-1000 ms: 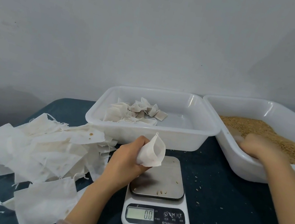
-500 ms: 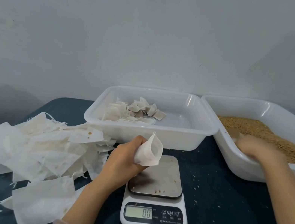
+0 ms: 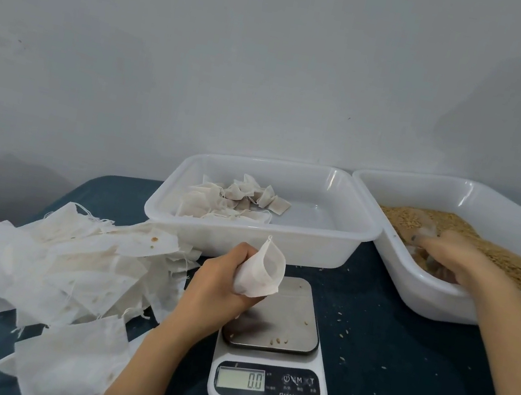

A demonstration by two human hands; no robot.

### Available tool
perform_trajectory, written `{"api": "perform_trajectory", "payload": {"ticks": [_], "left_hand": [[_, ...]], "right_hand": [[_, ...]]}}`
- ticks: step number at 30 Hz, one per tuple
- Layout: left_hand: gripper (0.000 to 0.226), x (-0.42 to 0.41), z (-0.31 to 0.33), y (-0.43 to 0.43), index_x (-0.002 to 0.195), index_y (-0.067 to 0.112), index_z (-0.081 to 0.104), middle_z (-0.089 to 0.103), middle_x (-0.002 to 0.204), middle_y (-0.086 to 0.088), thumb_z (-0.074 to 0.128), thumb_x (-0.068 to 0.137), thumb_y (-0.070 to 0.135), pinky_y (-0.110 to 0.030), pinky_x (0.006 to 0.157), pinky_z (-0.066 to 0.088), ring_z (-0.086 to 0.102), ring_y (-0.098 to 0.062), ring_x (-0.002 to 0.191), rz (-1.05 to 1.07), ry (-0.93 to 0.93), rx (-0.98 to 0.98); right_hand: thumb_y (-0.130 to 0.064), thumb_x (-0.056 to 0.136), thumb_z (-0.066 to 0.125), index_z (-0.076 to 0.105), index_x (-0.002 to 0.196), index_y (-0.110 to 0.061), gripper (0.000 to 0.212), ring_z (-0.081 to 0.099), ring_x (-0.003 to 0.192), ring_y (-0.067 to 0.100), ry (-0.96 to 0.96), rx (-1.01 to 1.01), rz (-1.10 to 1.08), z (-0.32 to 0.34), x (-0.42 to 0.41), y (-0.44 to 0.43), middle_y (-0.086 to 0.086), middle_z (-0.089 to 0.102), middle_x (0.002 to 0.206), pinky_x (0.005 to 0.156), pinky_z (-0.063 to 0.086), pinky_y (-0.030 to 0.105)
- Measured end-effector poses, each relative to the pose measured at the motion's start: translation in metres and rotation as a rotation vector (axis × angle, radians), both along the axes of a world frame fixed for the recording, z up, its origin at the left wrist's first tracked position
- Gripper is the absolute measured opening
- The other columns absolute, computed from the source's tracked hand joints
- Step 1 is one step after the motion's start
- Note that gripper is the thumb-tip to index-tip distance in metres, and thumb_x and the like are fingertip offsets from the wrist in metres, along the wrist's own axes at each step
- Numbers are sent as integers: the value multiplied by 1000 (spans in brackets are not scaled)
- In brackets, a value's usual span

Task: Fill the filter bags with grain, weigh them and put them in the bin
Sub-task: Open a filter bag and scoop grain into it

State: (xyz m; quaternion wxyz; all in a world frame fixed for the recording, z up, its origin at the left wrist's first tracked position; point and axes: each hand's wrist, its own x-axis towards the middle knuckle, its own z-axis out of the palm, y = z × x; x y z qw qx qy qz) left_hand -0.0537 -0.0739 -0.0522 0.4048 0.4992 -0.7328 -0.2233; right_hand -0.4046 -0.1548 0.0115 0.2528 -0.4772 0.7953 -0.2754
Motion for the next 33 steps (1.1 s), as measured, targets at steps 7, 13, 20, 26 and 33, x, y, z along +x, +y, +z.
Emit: {"api": "perform_trajectory", "payload": {"ticks": [7,13,20,26,33], "left_hand": [[28,-1,2,1,88,45,52,63,78,21,78,78,38,-16,45,44,58,-3,58,-2,109,20],[25,2,2,-1,89,45,51,63,81,22,66,73,55,-17,51,45,58,-2,67,70,111,15],[23,15,-3,-8,90,41,49,58,89,32,71,82,44,-23,58,40,56,4,80,193,53,76],[25,18,-2,-11,89,38,49,61,85,16,72,82,43,-29,60,45,59,-7,79,234,18,89],[27,21,-3,-11,91,42,48,61,89,26,74,82,41,-35,66,54,59,-1,82,242,-27,61]], "right_hand": [[-39,96,53,64,89,-13,29,60,62,24,-43,-238,47,4,8,13,7,67,76,60,49,32],[-36,96,55,69,94,-28,16,54,55,3,-88,-454,308,17,20,28,-13,63,64,56,39,28],[-48,92,53,68,112,-35,28,61,86,-8,-133,-385,726,32,52,52,-14,74,97,76,42,25],[-32,97,54,60,125,-38,29,60,111,6,189,-379,780,24,58,56,-22,67,115,99,47,43],[-20,97,52,62,125,-35,33,57,96,8,577,-497,846,31,66,57,-17,62,108,85,43,36]]}}
